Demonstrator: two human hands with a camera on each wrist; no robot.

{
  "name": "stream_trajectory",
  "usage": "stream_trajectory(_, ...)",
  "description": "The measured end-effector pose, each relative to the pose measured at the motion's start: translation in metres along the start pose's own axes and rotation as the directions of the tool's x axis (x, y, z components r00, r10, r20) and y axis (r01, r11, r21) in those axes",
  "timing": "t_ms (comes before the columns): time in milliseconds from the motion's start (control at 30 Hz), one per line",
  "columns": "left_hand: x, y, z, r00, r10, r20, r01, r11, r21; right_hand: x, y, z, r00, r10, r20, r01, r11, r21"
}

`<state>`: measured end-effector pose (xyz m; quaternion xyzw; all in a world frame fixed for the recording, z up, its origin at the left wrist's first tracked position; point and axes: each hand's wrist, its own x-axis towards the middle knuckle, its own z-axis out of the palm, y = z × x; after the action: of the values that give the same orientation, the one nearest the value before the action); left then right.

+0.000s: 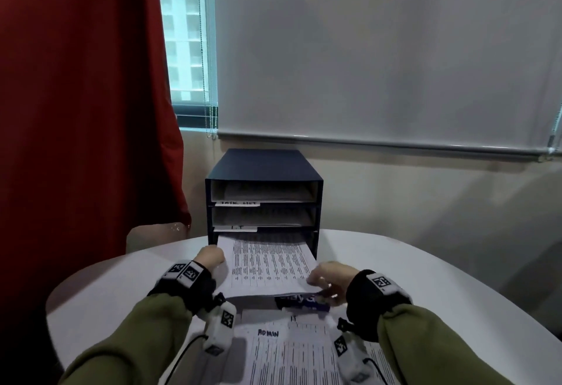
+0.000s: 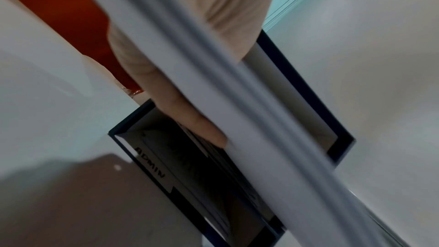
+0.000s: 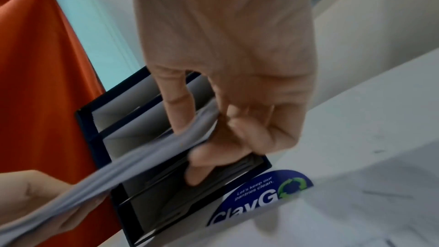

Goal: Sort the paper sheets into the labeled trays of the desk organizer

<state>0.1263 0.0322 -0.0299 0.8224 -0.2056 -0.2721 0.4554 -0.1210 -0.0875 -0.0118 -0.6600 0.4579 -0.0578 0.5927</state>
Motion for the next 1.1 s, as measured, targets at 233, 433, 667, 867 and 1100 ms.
stream_trajectory(233,-0.006,0.011,0.005,0.982,-0.075,0.174,0.097,0.988,-0.119,0.048,-0.014,0.006,0.997,0.033,-0.068,0.003,0.879,0.478)
stream_trajectory(433,0.011,0.01,0.006,1.0,0.001,-0.028,-0.016,0.837,-0.547,0.063,-0.032,0.018,0.992,-0.107,-0.063,0.122,0.752,0.648)
stream_trajectory(667,-0.014,0.007,0.009,0.995,0.011,-0.095,-0.064,0.809,-0.585,0.036,-0.026,0.014,0.987,-0.124,-0.1,0.159,0.773,0.614)
stream_trajectory(867,-0.06,-0.006,0.009,0.989,0.141,0.052,-0.129,0.975,-0.181,-0.006,0.01,-0.011,0.982,-0.172,-0.084,0.19,0.922,0.336)
stream_trajectory(1100,-0.115,-0.036,0.012,0.99,0.07,0.123,-0.115,0.904,0.413,-0.06,0.066,-0.032,0.992,0.06,-0.108,-0.073,0.99,-0.124)
